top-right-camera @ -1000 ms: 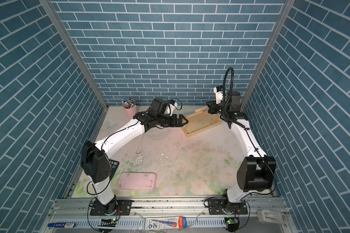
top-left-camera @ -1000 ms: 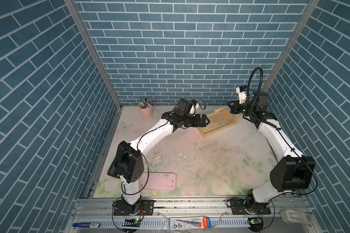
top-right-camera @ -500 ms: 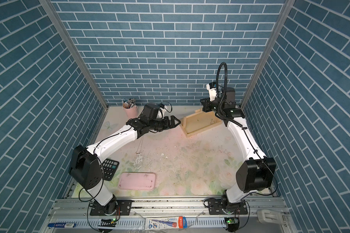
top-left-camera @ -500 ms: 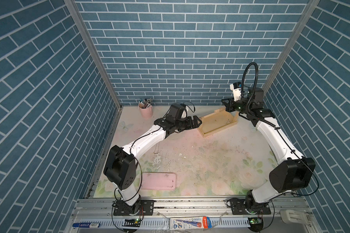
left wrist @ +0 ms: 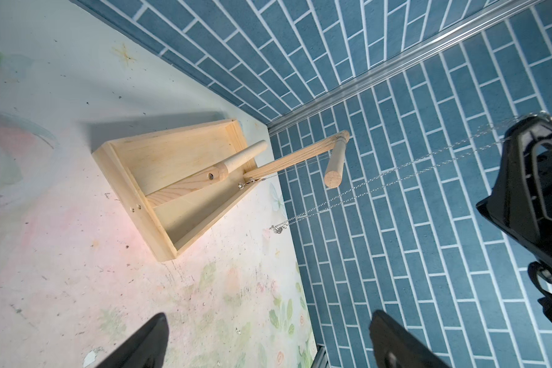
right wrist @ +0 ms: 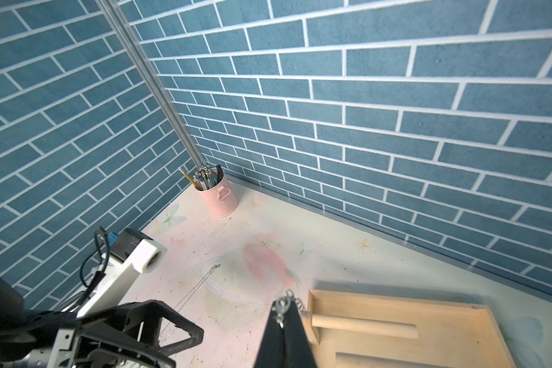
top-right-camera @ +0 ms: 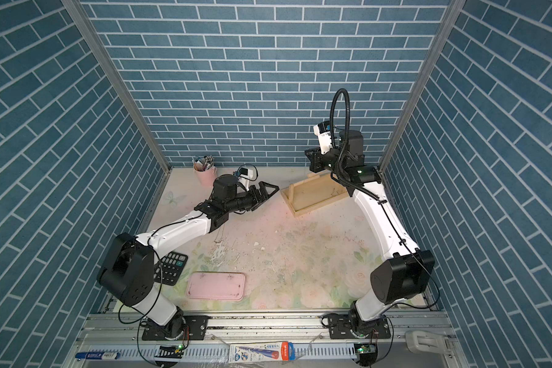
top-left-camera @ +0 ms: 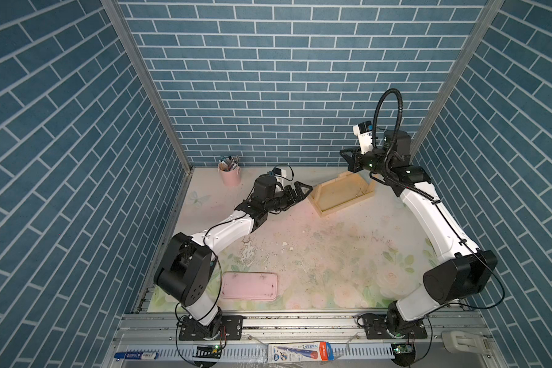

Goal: Take the necklace off the jewelry display stand
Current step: Take off the necklace from the stand.

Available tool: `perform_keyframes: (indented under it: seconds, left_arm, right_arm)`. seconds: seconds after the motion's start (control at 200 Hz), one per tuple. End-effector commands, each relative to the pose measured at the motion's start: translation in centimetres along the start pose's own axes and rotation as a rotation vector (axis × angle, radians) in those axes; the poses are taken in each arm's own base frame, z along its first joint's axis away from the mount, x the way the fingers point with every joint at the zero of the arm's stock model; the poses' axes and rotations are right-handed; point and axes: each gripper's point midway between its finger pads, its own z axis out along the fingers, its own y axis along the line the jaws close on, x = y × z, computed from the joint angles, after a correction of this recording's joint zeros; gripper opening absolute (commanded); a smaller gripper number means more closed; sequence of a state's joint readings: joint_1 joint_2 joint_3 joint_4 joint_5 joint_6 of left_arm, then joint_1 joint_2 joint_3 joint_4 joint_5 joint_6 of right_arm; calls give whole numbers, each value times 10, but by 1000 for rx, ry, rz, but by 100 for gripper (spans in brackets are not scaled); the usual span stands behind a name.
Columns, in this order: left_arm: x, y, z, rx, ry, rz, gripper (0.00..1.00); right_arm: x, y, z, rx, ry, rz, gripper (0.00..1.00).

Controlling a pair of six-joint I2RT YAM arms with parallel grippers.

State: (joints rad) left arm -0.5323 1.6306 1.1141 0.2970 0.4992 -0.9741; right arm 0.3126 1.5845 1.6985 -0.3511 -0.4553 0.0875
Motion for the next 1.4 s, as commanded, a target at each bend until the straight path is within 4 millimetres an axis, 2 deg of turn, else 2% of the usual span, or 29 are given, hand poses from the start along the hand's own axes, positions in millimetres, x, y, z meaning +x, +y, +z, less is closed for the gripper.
perform_keyframes:
  seconds: [0.0,0.255,0.39,0.715,0.975,1.395]
  left_arm:
    - [-12,-24,-8,104,-45,27,99]
    - [-12,-24,-4,183,-89,-10,99]
    - [-10,-16,-1,194,-112,-85,99]
    - [-11,-19,1,247,-205,-134,99]
    - [-5,-27,7,303,-212,-160,99]
    - [-6,-23,8,327,-238,-153,99]
  right_arm:
    - [-5,14,2,-12,5,-60,0]
    - [-15,43,4,-49,-12,-90,0]
    - [-20,57,5,-68,-18,-98,0]
    - [-27,85,7,-116,-36,-86,0]
    - [-28,97,12,-148,-52,-67,0]
    - [-30,106,18,-171,-58,-37,0]
